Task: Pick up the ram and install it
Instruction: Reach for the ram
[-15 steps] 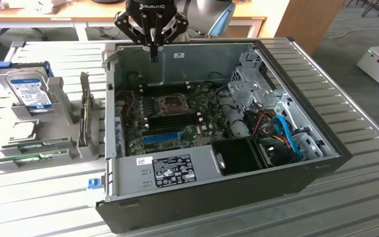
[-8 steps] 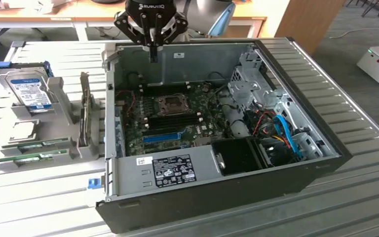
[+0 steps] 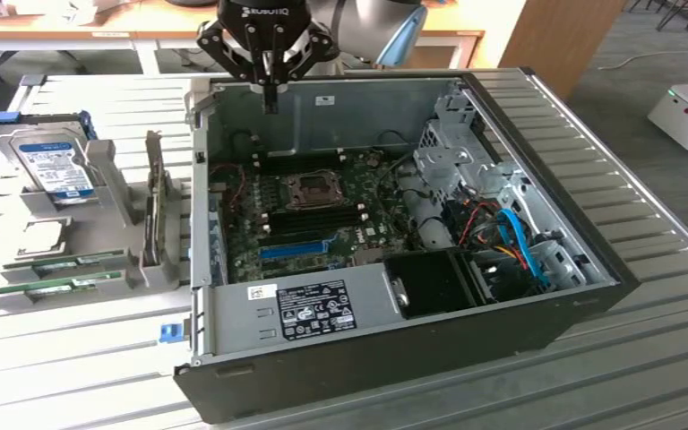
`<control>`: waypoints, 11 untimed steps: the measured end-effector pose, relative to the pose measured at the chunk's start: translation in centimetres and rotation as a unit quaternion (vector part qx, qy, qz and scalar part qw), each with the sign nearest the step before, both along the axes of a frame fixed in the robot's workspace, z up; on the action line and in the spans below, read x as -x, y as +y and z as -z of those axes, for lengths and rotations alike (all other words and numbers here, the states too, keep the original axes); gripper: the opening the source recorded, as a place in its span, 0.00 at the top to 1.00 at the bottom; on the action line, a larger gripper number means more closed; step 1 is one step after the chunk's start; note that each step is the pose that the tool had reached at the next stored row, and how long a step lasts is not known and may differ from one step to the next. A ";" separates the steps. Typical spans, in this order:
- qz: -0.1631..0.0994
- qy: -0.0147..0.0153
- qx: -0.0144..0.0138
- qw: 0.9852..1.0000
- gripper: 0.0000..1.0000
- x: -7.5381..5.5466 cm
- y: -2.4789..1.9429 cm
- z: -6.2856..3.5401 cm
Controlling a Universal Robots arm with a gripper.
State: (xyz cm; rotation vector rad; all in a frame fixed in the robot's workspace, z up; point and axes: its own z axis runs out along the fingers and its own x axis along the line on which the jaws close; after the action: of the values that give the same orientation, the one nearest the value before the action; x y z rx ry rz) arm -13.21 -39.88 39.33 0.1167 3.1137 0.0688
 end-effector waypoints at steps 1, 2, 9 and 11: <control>0.000 0.000 0.000 1.000 0.89 0.1 0.00 0.00; 0.000 0.000 0.000 1.000 0.89 0.3 0.00 0.00; 0.000 0.000 0.000 1.000 0.89 1.3 0.00 0.01; 0.000 0.000 0.000 1.000 0.89 1.6 0.00 0.00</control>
State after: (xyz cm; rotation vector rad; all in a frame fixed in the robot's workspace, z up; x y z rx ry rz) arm -14.80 -39.89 39.32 0.1166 3.1137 0.0689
